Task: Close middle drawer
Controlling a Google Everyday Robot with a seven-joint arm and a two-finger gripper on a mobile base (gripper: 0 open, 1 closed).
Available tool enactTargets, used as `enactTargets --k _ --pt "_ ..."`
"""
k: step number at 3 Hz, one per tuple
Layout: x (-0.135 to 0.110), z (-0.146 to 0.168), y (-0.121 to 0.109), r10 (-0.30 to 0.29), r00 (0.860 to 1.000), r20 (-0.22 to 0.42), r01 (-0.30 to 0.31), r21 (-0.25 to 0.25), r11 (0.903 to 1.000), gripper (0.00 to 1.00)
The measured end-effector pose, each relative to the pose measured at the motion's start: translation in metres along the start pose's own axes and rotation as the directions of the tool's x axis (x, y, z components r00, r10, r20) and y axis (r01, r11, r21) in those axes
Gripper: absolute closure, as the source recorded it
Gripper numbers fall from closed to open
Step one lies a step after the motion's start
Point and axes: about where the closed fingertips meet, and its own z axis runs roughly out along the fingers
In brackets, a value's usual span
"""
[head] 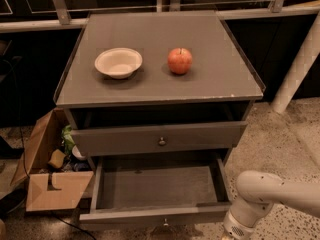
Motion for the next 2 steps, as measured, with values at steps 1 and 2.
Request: enactTargets --k 1,2 --pt "-0.022 -0.003 -0.026 0.001 0.998 0.059 -0.005 0.061 0.9981 1.00" --pt "-0.059 -0.006 -0.067 0.013 0.995 0.098 -0.026 0.138 0.9901 1.00"
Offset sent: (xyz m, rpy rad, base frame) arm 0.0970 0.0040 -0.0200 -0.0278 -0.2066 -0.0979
